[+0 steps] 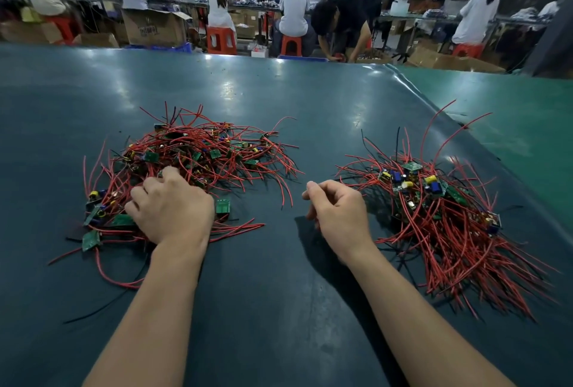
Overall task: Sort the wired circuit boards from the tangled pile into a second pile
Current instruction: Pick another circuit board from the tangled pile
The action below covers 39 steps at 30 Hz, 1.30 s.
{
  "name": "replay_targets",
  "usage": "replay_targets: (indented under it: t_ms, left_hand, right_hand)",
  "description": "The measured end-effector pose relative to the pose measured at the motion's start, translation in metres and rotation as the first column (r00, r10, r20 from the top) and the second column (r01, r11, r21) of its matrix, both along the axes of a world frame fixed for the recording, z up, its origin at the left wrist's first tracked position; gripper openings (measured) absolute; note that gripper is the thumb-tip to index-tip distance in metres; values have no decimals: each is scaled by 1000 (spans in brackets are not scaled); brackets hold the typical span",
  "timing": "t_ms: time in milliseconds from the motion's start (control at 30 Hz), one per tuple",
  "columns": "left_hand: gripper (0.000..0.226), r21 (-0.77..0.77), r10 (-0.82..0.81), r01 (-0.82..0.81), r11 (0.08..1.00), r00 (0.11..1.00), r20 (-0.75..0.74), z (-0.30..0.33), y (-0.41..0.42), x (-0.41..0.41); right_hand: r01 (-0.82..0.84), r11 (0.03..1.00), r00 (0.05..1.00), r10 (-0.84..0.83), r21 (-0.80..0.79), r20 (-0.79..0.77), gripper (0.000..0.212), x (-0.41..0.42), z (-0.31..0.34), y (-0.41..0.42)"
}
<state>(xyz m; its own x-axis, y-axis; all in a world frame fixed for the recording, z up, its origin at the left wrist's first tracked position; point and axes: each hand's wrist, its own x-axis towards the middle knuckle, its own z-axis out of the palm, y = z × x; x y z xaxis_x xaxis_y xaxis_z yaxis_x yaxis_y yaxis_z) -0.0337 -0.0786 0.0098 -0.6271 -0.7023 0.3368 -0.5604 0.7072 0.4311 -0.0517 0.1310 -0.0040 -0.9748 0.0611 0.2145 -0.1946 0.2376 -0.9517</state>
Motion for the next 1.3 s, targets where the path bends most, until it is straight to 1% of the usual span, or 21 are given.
replay_targets:
  t_ms: [67,133,233,300,333,400,467,500,567,633,700,767,833,867,933,967,1033,1100,1167,1233,1300]
  left_hand:
    - [32,-8,-21,21,1000,998,-63,0,-2,1]
    - [27,-6,-72,72,997,977,-202,2,2,2]
    - [25,-11,-154,165,986,894,-421,3,10,5]
    - [24,-60,-232,237,970,814,-532,5,11,6]
    - [24,-118,-291,276,954,755,-588,7,12,6]
    - [23,-301,-441,324,897,595,-672,10,18,7]
    - [23,-466,-608,399,789,403,-685,12,33,10]
    - [22,-508,-664,453,733,315,-678,13,43,12]
    - [22,-527,-712,555,644,183,-677,11,64,16]
    - [25,-487,-699,635,599,118,-706,6,78,17]
    - [23,-396,-643,689,607,132,-754,1,83,13]
    - [16,-254,-550,738,625,185,-815,-1,84,10]
    - [9,-64,-424,790,610,257,-868,-1,84,8]
    - [6,55,-352,825,562,299,-887,-1,84,9]
    - [3,281,-211,866,413,391,-896,1,86,8]
    - [5,370,-148,866,338,437,-887,1,86,7]
    - [6,496,-38,846,193,512,-858,2,86,4]
    - [8,555,73,831,49,551,-831,4,86,2]
    - [12,555,150,827,-91,562,-813,5,86,2]
    - [15,553,119,818,-157,572,-812,4,87,2]
    - [13,566,74,806,-175,584,-808,3,88,4]
  right_hand:
    - [-4,1000,1000,4,-1,4,29,-1,0,0]
    - [-7,1000,1000,7,1,7,29,-1,0,-1]
    - [-13,1000,1000,13,0,9,29,-1,0,0]
    - [-10,1000,1000,10,0,12,30,-1,0,-1]
    - [-7,1000,1000,7,2,11,30,-1,1,-1]
    - [-16,1000,1000,16,-3,13,29,0,3,-1]
    - [-81,997,997,81,-18,11,22,3,6,-2]
    - [-138,990,990,138,-14,13,17,6,7,-3]
    - [-282,959,959,282,6,31,10,10,10,-5]
    - [-396,916,915,399,-66,57,10,15,13,-6]
    - [-437,857,881,469,-272,66,12,16,17,-5]
    - [-420,783,868,495,-460,50,13,15,21,-4]
    - [-359,772,896,443,-524,39,14,13,24,-4]
    - [-317,793,917,396,-520,44,17,12,25,-4]
    - [-225,851,957,285,-475,57,13,11,24,-3]
    - [-181,871,969,237,-457,68,10,11,24,-3]
    - [-102,885,977,175,-454,121,13,11,23,-1]
    - [-70,893,970,165,-444,179,22,12,24,1]
    - [-117,904,948,226,-412,226,28,14,24,0]
    - [-137,895,936,257,-425,239,27,16,23,-2]
    - [-107,878,936,248,-466,251,23,15,24,-3]
